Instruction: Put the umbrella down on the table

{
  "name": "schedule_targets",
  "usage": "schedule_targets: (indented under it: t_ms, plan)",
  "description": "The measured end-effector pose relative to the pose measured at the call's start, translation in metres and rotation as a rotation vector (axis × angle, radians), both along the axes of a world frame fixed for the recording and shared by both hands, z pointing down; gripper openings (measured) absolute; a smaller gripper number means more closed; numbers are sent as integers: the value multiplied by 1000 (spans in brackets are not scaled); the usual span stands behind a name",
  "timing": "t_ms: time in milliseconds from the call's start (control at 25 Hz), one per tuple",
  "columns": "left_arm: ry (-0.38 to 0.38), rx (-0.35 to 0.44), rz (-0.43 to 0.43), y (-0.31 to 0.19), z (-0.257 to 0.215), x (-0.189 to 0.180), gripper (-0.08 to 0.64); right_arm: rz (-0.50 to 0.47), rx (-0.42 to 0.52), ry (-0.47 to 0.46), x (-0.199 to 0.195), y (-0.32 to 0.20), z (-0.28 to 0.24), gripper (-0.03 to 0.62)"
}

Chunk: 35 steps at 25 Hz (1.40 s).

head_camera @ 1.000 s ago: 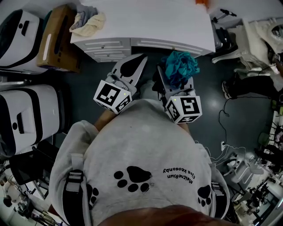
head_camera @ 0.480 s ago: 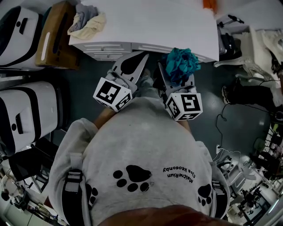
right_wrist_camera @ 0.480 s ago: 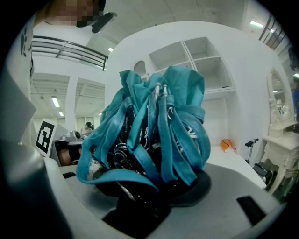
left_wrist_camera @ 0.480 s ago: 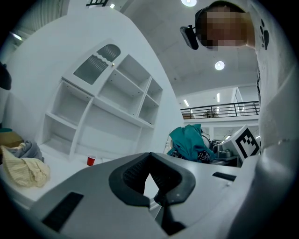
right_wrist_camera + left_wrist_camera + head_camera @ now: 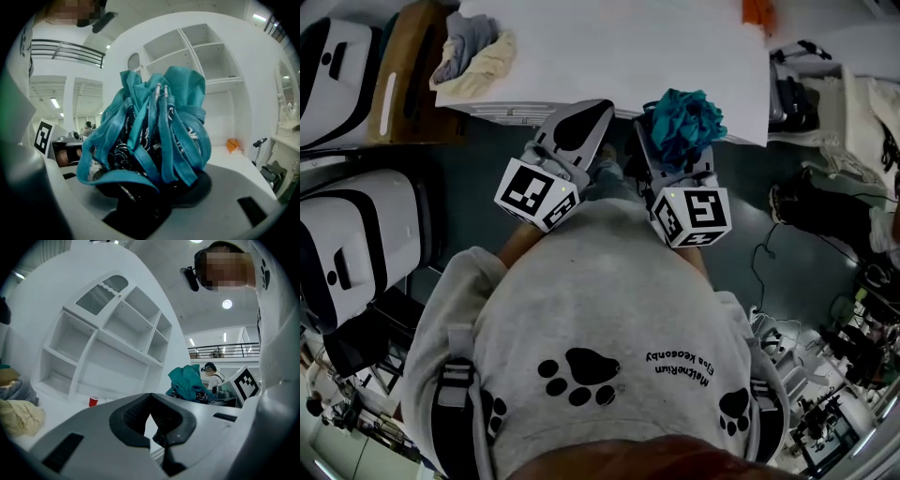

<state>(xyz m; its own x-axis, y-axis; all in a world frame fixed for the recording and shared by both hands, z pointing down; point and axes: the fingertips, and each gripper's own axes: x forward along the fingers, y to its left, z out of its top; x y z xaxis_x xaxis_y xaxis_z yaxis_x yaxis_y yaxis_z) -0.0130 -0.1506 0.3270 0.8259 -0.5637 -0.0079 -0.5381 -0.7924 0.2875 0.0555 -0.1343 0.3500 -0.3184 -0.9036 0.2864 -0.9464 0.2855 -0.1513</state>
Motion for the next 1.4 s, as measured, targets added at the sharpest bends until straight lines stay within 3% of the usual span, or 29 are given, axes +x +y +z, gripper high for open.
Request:
schedule_targets:
  t_ms: [520, 1040, 1400]
  plan:
    - [-32, -40, -86, -85, 11, 40, 17, -82, -29, -29, 43, -98, 13, 262]
    - [-77, -79, -131, -119, 28, 54, 17, -148, -88, -65, 51, -138, 40, 262]
    - [-106, -110, -71, -143, 43, 53, 17, -132, -145, -62, 45, -156, 54, 262]
